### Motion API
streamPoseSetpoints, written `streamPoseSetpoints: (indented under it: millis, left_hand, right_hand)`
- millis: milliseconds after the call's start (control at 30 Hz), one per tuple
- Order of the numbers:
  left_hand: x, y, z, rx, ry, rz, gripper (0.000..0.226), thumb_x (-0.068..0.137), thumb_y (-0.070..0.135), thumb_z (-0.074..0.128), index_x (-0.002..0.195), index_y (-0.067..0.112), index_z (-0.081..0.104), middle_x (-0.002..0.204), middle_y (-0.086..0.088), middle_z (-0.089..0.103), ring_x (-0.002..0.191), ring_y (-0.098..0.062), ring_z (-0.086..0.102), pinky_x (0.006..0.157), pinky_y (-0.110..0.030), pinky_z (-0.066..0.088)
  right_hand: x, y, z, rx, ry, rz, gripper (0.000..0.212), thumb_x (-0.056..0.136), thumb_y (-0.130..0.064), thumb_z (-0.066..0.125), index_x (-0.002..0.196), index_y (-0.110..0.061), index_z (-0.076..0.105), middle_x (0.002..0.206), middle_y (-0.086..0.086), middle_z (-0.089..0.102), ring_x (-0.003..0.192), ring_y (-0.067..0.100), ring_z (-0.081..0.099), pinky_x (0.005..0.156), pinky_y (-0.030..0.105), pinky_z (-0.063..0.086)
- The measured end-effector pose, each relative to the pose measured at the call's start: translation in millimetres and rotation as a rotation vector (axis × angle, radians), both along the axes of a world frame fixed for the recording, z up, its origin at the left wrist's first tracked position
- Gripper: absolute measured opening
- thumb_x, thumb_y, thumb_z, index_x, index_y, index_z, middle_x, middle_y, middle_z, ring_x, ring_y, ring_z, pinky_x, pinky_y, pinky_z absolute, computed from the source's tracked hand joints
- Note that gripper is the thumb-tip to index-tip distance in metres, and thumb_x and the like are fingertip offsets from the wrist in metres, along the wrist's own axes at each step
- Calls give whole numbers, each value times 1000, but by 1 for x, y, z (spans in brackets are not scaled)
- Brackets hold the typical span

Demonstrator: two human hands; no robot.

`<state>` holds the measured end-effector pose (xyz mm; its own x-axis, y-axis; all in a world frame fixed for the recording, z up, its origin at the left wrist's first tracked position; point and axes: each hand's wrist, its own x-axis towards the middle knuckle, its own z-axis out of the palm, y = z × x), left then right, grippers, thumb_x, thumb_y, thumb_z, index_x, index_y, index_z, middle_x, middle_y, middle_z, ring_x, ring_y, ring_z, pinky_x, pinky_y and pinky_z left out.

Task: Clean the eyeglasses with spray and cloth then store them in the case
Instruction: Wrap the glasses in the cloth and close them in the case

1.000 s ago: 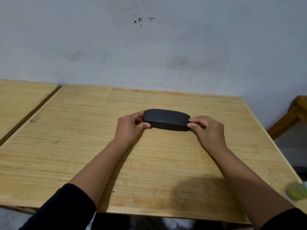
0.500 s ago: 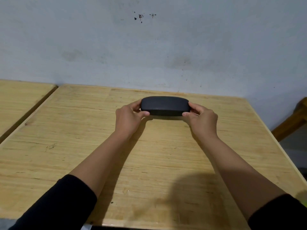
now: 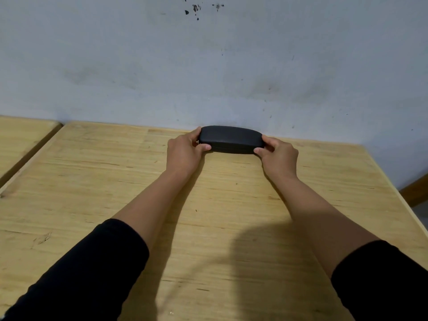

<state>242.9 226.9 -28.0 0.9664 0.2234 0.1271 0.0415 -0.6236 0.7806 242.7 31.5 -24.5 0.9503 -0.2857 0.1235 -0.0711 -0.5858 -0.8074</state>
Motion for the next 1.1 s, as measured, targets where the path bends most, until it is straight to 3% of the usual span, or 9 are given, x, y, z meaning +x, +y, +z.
streamPoseSetpoints:
  millis: [100,267,333,467,567,633,833,1100]
  left_hand:
    - [7,0,-3,20,-13,-12,52,85,28,65,133,21,47,119,-6,66,120,-22,50,80,-5,14]
    - [16,1,-6,54,-6,-4,53,85,30,64,135,22,46,119,-6,66,123,-24,47,86,-13,17]
    - [15,1,-4,77,5,-10,53,86,30,63,135,22,45,118,-6,66,120,-23,48,85,-12,19]
    - [9,-1,3,171,27,-58,49,89,32,57,136,24,42,114,-6,66,115,-27,51,87,-22,31]
    - [-5,-4,11,196,42,-93,43,90,28,56,132,22,44,111,-5,65,107,-23,55,81,-24,35]
    - [-18,-6,15,244,49,-91,38,91,28,55,127,17,48,110,-7,64,100,-19,56,77,-24,36]
    - [-58,-1,20,454,110,-74,54,90,35,53,135,9,39,136,-11,49,123,-26,47,98,-36,42]
    - [-113,-22,47,579,-21,-161,58,93,36,48,140,8,31,143,-9,40,134,-23,32,107,-34,34]
  right_hand:
    - [7,1,-1,-24,-3,4,45,85,-17,66,129,-13,54,128,6,61,116,17,56,89,17,32]
    - [13,2,-3,-52,-12,13,45,87,-17,63,130,-14,53,128,6,61,111,14,56,87,18,34]
    - [13,2,-4,-68,-8,18,45,87,-17,63,131,-14,52,129,6,60,111,15,56,88,19,35]
    - [11,1,-4,-173,4,87,51,90,-19,58,138,-15,43,126,9,59,107,18,55,88,22,38]
    - [1,1,-7,-317,65,175,62,92,-24,52,147,-18,24,137,10,48,120,22,47,100,33,41]
    - [-11,1,-7,-401,117,202,65,94,-28,49,148,-18,16,148,9,36,133,25,37,107,38,34]
    - [-57,0,2,-653,183,189,59,95,-39,41,145,-12,26,153,10,28,140,26,25,112,39,26]
    - [-124,-18,35,-731,28,182,52,96,-37,40,139,-7,36,142,10,40,130,24,38,105,33,35]
